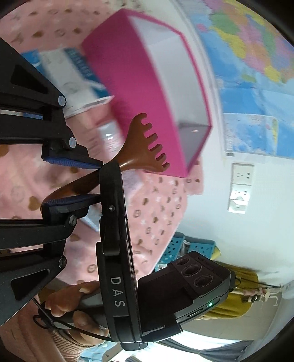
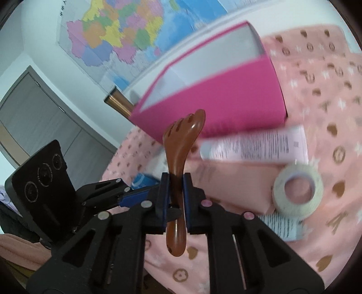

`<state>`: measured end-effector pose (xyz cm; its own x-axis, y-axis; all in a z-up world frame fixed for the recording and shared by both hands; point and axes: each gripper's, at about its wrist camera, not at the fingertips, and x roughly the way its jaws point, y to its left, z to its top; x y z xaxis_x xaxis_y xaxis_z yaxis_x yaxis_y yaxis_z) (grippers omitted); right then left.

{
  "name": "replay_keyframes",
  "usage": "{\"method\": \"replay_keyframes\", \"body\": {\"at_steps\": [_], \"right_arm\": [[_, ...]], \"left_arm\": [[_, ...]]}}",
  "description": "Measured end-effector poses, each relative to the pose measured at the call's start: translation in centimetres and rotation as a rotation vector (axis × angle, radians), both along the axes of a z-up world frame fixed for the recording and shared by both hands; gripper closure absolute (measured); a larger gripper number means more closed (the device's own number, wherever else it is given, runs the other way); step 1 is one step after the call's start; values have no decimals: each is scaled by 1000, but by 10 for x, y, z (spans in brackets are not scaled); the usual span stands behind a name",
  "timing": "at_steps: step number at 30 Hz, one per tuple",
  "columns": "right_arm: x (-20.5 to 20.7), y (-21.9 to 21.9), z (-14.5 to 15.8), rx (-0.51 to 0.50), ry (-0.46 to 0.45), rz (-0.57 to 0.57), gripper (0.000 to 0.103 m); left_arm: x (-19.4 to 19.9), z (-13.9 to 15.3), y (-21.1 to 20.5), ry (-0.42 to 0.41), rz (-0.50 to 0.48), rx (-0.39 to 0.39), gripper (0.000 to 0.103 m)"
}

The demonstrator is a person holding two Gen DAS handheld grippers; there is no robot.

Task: Organize rigid objects
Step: 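Lift the brown rake with the left tool and drop it into the box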

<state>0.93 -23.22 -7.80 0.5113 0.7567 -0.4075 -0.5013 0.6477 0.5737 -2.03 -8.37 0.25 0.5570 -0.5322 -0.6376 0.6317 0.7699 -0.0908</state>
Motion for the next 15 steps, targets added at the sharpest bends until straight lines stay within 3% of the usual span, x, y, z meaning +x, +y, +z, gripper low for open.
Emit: {"method": "replay_keyframes", "body": {"at_steps": [8,15], "right_arm": [[22,-11,53,96,-94,-62,90],[61,-13,89,167,-132,-127,90]], "left_arm": [[39,57,-11,-130,-23,57,81],[84,88,-22,-187,3,123,81]]}}
